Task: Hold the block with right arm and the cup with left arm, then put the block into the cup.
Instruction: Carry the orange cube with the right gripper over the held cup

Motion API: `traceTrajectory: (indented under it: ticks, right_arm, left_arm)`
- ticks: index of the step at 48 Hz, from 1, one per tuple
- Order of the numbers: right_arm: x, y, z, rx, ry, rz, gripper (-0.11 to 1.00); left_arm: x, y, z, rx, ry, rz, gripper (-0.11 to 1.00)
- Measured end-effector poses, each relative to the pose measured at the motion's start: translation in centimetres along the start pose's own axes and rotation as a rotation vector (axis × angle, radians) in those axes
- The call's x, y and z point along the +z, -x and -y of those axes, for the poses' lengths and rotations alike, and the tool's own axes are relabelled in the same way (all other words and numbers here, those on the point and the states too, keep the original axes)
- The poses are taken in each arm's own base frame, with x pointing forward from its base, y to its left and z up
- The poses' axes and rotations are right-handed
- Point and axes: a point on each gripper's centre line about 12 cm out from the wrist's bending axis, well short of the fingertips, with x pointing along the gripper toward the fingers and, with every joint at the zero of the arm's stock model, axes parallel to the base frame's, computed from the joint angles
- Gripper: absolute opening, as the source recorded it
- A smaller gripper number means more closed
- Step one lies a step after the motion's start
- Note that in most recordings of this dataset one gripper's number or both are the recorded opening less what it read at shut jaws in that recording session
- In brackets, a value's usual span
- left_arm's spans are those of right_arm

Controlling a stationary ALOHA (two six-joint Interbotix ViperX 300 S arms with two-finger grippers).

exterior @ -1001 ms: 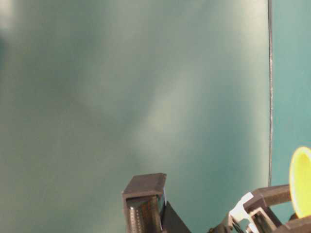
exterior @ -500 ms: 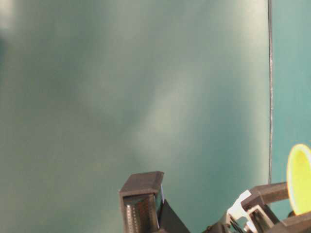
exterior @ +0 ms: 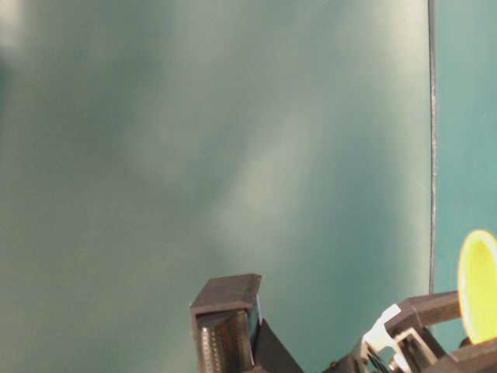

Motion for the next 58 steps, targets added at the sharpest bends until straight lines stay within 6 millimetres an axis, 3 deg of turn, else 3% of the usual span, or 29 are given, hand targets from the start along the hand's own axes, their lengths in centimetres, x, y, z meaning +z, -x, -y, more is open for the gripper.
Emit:
traceTrajectory:
  ticks: [9, 30, 42, 58]
  right_arm:
    - [3.7, -0.7, -2.0, 0.005, 0.133, 0.08, 0.4]
    - [10.2, -6.9, -7.1, 0.03, 0.342, 0.152, 0.4]
    - [12.7, -8.5, -8.1, 0.025, 0.369, 0.189, 0.4]
    - [13.5, -8.9, -8.6, 0.031, 0.369, 0.204, 0.4]
  left_arm:
    - [0.0, 0.0, -0.1, 0.001, 0.001, 0.0, 0.64]
    - [0.6, -0.3, 0.0, 0.0, 0.0, 0.009, 0.64]
    - [0.9, -0.5, 0.0, -0.001, 0.0, 0.015, 0.64]
    - [1.1, -0.5, 0.1, -0.001, 0.002, 0.02, 0.64]
